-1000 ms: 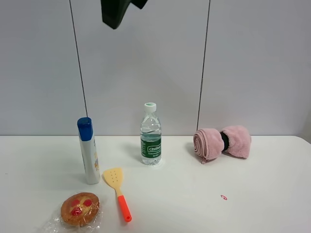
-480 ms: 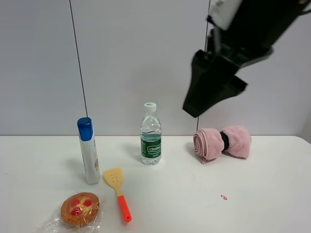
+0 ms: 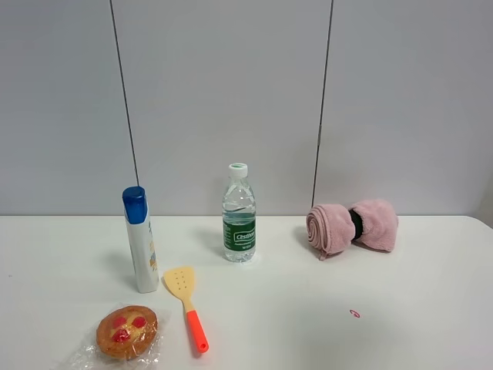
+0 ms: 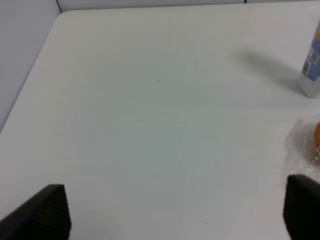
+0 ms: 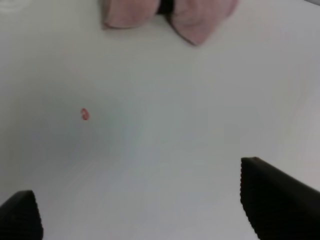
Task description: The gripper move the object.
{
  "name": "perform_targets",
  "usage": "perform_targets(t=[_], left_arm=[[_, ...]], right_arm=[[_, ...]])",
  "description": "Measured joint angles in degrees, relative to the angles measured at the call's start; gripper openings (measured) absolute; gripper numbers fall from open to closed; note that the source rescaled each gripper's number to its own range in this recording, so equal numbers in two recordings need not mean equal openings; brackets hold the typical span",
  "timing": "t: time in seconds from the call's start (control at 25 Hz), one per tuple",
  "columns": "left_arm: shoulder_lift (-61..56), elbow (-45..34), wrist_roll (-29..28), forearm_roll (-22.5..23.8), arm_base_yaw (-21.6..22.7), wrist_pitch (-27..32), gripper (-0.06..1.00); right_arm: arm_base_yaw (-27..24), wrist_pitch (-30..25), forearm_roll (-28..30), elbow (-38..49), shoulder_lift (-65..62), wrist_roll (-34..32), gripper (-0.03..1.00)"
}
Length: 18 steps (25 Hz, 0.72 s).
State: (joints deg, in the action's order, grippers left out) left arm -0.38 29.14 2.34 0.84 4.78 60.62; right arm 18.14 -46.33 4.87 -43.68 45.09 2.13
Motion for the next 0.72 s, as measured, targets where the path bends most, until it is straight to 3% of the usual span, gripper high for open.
perform_targets(t=[0.12,0.36,0.56,0.72], left_arm=[[0.0,0.0,0.0,0.0,0.0,0.0,1.0],[0.0,0.0,0.0,0.0,0.0,0.0,1.0],[0.0,0.0,0.0,0.0,0.0,0.0,1.0],[0.0,0.0,0.0,0.0,0.0,0.0,1.0]], right_arm=[[-7.2,1.6,0.0,5.6,-7.1,-0.7,0.77],[-17.9,-1.1,-1.9,12.1,-18.3,-1.2,0.82],[-19.7,-4.6,-3.7,14.3,-24.7,-2.9,0.82],[-19.8,-0.7,-4.5,16.4,-29.4,-4.2,0.82]])
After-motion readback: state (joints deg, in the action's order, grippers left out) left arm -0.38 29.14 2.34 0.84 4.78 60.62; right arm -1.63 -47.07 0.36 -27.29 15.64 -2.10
